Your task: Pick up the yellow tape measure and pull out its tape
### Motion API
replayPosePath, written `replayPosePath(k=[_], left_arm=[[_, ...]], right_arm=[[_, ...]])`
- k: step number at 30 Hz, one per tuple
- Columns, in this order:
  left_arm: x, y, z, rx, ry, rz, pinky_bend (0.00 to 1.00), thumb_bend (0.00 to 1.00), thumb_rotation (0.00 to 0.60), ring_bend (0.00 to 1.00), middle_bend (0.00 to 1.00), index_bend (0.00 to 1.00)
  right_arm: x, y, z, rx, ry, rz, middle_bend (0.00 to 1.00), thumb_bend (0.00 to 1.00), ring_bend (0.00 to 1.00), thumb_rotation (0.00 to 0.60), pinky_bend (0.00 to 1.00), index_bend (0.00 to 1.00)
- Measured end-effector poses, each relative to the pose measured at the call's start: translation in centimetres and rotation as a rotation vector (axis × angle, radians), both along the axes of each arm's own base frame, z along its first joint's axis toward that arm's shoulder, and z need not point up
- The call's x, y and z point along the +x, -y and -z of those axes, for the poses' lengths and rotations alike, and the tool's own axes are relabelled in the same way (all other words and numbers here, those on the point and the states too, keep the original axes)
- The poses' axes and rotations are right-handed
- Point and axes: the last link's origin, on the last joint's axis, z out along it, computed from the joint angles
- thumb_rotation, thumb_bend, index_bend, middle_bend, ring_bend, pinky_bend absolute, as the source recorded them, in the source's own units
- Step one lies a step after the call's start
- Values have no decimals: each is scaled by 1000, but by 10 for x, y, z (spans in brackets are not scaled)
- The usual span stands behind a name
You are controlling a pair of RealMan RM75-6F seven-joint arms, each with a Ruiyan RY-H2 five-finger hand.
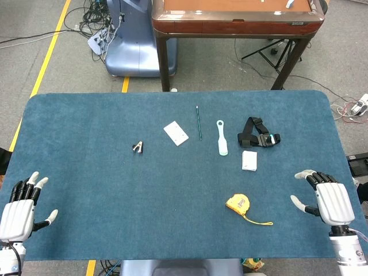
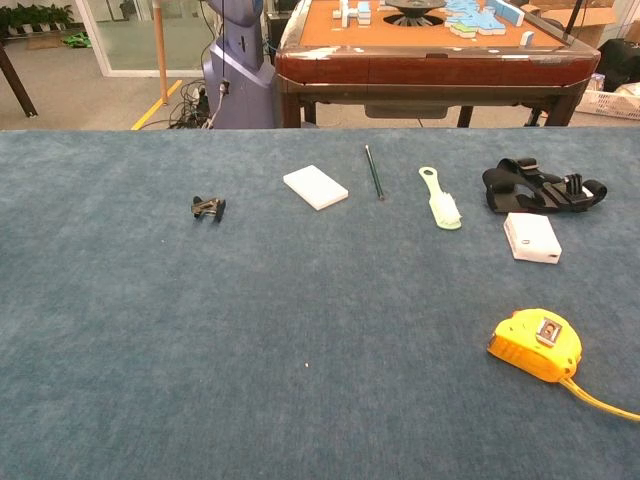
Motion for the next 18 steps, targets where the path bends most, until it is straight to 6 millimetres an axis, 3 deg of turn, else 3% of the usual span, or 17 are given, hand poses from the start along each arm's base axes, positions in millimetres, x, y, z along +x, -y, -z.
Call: replayPosePath(k=[9, 11, 13, 16, 18], left_arm=[[1, 1, 1, -1, -1, 1, 0, 213, 600, 0, 0, 132], [1, 1, 0, 2, 1, 2, 0, 213, 600, 0, 0, 132], [1, 2, -1, 7, 0, 3, 0, 213, 600, 0, 0, 132], [2, 2, -4, 12, 0, 2, 0, 213, 600, 0, 0, 132], [2, 3, -4, 12, -2, 2, 0, 213, 600, 0, 0, 132]], right_arm=[[0, 2, 5, 37, -12, 0, 362, 293, 343, 600, 359, 379], [2, 3, 9, 58, -21, -7, 361, 242, 342, 600, 359, 379], [3, 4, 12, 67, -34, -16, 348, 132, 326, 600, 359, 356], [4, 5, 19, 93, -64, -27, 288, 8, 267, 600, 356, 244], [6, 6, 25, 120, -82, -33, 228, 0, 221, 600, 336, 165]])
